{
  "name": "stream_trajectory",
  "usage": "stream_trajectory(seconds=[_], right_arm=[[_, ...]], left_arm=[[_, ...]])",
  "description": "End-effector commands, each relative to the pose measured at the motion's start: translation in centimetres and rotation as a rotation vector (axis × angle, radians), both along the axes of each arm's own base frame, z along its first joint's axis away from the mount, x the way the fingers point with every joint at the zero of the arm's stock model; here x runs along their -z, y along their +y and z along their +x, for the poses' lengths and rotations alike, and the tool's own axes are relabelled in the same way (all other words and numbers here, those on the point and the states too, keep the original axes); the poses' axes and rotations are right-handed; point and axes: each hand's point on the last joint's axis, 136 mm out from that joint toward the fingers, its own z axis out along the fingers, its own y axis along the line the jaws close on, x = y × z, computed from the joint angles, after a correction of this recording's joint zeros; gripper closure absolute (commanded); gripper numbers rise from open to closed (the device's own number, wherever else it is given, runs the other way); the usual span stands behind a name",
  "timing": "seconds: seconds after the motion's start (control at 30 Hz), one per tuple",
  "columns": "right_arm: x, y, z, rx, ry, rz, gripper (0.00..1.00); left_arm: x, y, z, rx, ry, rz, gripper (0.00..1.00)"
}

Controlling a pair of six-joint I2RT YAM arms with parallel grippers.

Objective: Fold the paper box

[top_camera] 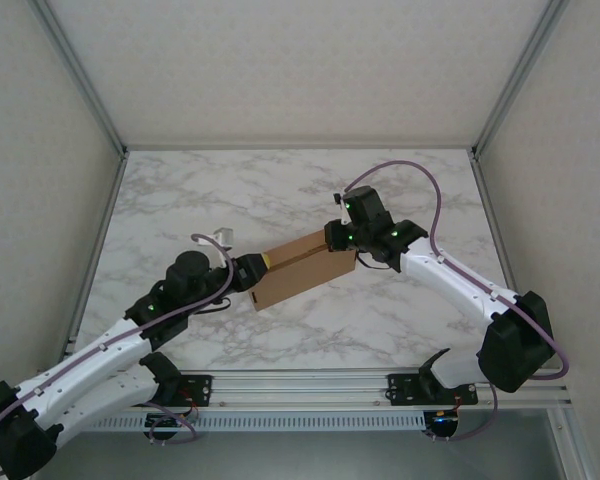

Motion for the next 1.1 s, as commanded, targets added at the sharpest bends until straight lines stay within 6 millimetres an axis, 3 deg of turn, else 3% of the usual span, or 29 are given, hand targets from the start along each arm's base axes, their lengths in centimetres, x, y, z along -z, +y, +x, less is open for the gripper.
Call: stream_trajectory(seconds=[0.0,0.27,0.47,0.53,0.63,0.8,1.07], right_arm=[[3.0,-1.2,-1.5,-0.006,0.078,-0.087,0.87],[2.0,-1.2,-1.4,-0.016,0.062,-0.089,0.82],[-2.6,-0.6,-0.8,-0.065,-0.032,-0.06,0.72],[-4.1,-0.4,-0.5,-0.094,-0.057,-0.048,0.74],[-5.4,-1.9,0.7,-0.037,-0.067,-0.042,0.76],[-4.5,-3.7,2.2,0.019,0.044,0.008,0.73],[-2.1,-5.1,0.1,0.05,0.093,0.0,0.63]], left_arm=[[4.7,0.9,-1.2,-0.009,0.136,0.05,0.57],[7.5,1.7,-2.1,-0.023,0.182,0.061,0.57],[9.2,2.5,-2.3,-0.043,0.218,0.095,0.58],[9.9,2.9,-2.4,-0.056,0.234,0.117,0.58],[10.9,3.6,-2.4,-0.073,0.258,0.153,0.59],[11.1,4.5,-2.2,-0.101,0.252,0.201,0.6],[10.8,4.6,-1.8,-0.102,0.241,0.232,0.6]])
